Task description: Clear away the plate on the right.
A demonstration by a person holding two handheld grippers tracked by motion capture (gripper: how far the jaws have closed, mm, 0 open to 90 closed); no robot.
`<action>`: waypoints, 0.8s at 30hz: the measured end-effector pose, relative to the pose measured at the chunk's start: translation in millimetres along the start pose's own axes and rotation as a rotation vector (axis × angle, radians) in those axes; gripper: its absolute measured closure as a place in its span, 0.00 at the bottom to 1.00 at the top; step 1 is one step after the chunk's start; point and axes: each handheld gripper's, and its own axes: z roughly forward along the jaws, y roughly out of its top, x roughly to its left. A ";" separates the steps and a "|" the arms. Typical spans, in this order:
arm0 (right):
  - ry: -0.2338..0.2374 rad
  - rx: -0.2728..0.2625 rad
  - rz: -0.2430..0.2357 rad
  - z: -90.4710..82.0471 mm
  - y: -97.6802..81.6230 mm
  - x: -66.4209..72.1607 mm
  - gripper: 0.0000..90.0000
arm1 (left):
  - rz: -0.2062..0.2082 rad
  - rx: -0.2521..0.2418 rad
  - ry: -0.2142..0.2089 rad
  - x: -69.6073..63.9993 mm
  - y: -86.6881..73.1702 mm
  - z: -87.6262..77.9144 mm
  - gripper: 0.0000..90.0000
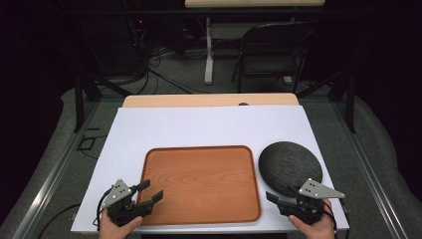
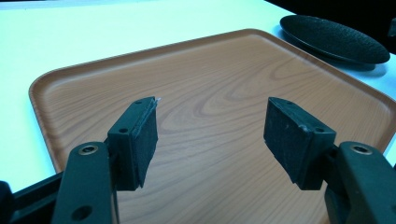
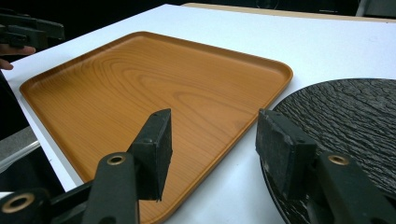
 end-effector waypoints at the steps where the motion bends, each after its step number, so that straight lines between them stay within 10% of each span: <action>1: 0.001 -0.003 0.001 -0.2 0.0 -0.3 0.50 | 0.001 0.001 0.001 0.0 0.0 0.0 0.39; 24: -0.028 -0.058 0.064 -4.3 6.5 -14.3 0.50 | -0.012 -0.002 0.047 0.4 -3.2 -11.4 0.34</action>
